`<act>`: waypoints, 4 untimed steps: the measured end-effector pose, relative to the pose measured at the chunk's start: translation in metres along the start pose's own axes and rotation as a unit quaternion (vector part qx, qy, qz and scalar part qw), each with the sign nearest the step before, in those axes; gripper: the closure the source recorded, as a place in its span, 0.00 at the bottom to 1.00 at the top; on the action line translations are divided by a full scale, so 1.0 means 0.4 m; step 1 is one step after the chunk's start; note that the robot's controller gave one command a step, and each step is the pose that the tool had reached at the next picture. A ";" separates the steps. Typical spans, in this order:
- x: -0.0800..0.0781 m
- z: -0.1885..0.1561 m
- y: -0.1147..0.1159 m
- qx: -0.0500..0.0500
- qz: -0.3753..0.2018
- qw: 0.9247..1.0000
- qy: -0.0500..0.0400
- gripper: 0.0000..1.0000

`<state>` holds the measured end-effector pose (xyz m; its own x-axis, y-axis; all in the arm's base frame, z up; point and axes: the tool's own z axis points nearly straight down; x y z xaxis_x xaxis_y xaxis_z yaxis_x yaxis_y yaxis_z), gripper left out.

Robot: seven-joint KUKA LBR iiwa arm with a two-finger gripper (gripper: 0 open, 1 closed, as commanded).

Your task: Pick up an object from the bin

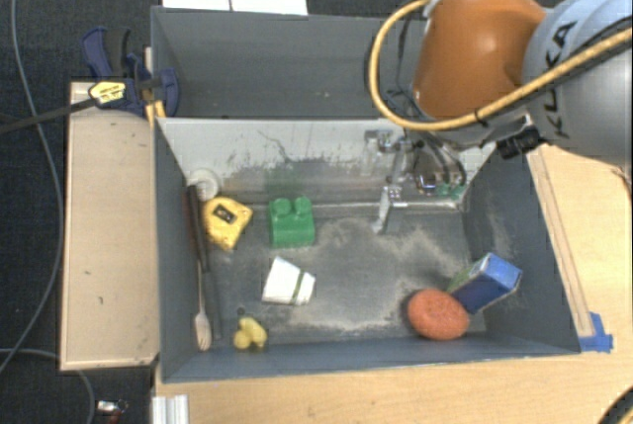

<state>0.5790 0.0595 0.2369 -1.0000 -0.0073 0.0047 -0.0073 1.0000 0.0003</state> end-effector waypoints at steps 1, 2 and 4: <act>-0.003 -0.012 -0.001 0.000 0.001 1.000 -0.004 0.00; 0.031 0.180 -0.155 0.000 -0.008 1.000 -0.006 0.00; 0.051 0.385 -0.386 -0.001 0.071 0.997 -0.008 0.00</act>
Offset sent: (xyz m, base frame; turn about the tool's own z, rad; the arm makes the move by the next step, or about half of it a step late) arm -0.0199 -0.0884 -0.1062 -0.0248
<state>0.5590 -0.0952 0.0831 -0.9908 0.1348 -0.0102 0.1347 0.9909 0.0035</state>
